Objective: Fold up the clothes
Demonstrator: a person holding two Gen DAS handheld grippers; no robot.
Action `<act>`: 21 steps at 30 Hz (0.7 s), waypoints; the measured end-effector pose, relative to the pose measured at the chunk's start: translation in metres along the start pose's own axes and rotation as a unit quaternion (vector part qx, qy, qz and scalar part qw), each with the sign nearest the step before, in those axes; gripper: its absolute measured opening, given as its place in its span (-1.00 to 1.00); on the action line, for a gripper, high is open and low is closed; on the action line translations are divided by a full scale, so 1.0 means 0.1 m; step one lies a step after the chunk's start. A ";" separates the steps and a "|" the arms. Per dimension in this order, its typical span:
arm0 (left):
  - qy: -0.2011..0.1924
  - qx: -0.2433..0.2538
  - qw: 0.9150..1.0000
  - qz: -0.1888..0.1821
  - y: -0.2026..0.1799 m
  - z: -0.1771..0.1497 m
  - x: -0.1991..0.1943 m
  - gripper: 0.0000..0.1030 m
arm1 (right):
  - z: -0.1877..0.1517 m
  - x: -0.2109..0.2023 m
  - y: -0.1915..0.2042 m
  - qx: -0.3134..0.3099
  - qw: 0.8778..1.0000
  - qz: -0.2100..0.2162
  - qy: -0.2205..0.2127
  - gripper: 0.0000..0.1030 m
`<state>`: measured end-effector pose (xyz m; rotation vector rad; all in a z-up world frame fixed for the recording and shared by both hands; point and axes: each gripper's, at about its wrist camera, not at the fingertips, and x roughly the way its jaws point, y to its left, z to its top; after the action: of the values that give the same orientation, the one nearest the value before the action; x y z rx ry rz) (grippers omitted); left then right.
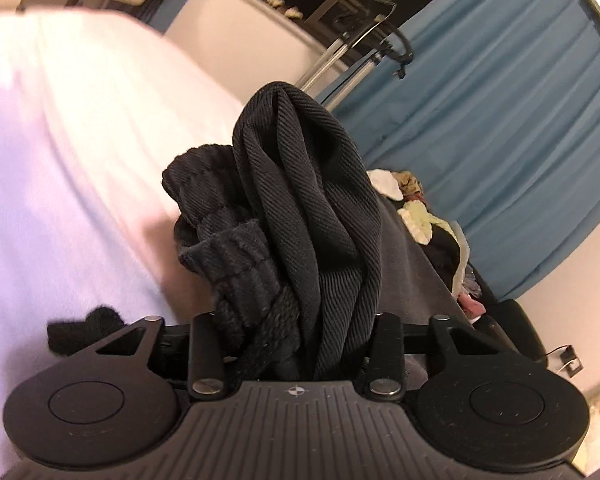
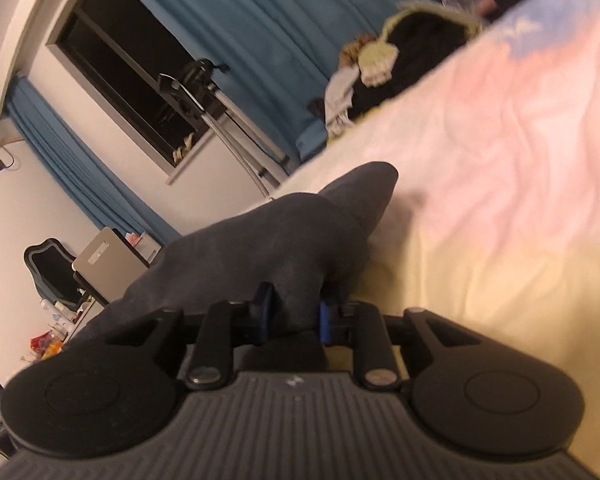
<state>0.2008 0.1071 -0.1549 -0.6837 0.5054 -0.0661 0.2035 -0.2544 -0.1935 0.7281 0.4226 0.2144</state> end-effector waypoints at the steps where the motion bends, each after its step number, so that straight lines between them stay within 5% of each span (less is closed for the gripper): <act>1: -0.002 -0.001 1.000 -0.002 -0.03 0.01 -0.04 -0.22 | 0.03 -0.06 0.04 -0.004 1.000 0.004 -0.008 -0.61; 10: -0.016 -0.008 0.999 -0.044 -0.52 -0.01 -0.60 -0.24 | 0.37 -0.87 0.29 -0.014 0.996 0.042 -0.077 -0.66; 21: -0.004 0.040 0.991 -0.130 -1.95 -0.39 -0.74 -0.24 | 1.17 -2.22 -0.11 -0.012 0.988 0.020 -0.152 -0.66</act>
<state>0.1373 -0.0511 -0.0288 -0.6670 0.4011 -0.3268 0.0572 -0.4061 -0.0570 0.7316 0.1161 0.1423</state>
